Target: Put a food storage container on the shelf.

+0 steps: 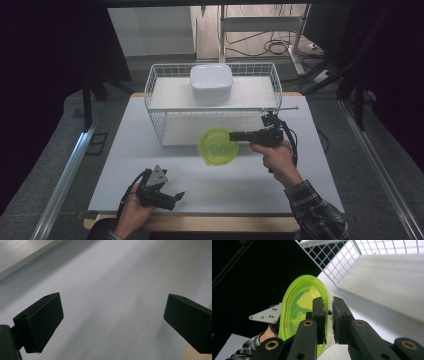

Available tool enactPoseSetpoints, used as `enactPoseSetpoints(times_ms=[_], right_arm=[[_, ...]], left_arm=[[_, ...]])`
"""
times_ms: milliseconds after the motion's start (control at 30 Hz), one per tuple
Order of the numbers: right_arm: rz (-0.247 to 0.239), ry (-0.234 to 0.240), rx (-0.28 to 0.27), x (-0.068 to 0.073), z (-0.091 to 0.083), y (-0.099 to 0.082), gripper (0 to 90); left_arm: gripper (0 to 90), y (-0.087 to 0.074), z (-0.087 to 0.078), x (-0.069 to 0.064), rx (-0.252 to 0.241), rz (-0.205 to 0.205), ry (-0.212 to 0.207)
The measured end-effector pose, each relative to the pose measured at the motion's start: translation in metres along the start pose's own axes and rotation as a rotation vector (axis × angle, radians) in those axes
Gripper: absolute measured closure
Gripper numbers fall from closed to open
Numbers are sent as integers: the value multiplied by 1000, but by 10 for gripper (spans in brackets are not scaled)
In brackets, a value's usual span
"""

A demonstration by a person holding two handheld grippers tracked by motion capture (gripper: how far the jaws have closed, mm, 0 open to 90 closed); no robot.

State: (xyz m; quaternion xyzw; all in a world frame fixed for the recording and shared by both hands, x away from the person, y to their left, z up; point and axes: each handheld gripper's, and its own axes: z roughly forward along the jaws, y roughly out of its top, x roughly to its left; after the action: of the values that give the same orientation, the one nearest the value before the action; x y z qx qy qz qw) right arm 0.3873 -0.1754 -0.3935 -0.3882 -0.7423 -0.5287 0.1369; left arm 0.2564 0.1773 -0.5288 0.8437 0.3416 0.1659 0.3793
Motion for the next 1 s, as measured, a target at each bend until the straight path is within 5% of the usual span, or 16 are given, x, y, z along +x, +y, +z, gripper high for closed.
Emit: enactPoseSetpoints(times_ms=[1000], right_arm=[[-19,14,-130,31,-25,67,817]], left_arm=[[19,-1,0,3,-10,-22,-8]])
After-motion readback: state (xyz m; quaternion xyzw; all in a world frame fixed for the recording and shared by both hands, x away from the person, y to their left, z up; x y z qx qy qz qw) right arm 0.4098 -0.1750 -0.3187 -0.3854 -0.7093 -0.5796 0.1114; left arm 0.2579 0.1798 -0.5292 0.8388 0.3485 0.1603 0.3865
